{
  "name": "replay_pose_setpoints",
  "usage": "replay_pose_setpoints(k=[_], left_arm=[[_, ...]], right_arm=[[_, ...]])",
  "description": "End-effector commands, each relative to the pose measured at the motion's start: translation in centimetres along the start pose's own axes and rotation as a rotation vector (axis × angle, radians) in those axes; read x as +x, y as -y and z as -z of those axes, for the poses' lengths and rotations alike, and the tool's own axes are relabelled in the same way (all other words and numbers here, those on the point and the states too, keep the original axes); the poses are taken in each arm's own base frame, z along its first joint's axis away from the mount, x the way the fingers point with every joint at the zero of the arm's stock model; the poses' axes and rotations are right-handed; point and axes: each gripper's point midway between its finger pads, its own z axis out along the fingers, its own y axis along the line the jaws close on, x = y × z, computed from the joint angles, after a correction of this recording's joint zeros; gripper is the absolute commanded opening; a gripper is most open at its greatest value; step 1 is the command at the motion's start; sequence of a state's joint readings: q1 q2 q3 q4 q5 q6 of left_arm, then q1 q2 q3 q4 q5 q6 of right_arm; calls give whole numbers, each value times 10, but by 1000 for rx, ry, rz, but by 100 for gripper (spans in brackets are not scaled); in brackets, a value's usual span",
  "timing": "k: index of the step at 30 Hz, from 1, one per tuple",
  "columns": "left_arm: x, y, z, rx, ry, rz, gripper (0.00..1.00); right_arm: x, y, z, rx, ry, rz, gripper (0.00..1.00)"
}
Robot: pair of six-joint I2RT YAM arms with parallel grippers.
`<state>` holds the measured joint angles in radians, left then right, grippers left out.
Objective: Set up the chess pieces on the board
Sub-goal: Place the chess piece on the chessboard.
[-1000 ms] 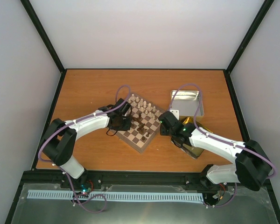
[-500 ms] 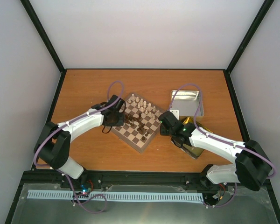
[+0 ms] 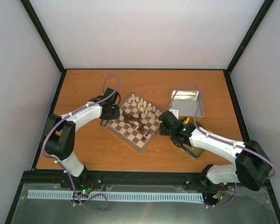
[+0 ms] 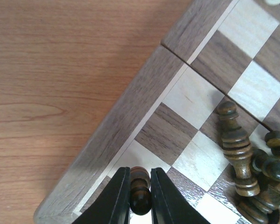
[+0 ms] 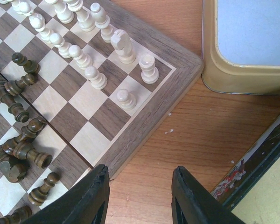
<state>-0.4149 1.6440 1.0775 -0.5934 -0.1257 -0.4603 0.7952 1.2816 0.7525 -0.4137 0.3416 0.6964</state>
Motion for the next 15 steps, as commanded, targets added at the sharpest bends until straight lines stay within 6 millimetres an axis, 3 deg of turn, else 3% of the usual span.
replay_pose_setpoints(k=[1, 8, 15], left_arm=[[-9, 8, -4, 37, 5, -25, 12], [-4, 4, -5, 18, -5, -38, 15], [-8, 2, -2, 3, 6, -48, 31]], right_arm=[[-9, -1, 1, -2, 29, -15, 38], [-6, -6, 0, -24, 9, -11, 39], [-1, -17, 0, -84, -30, -13, 40]])
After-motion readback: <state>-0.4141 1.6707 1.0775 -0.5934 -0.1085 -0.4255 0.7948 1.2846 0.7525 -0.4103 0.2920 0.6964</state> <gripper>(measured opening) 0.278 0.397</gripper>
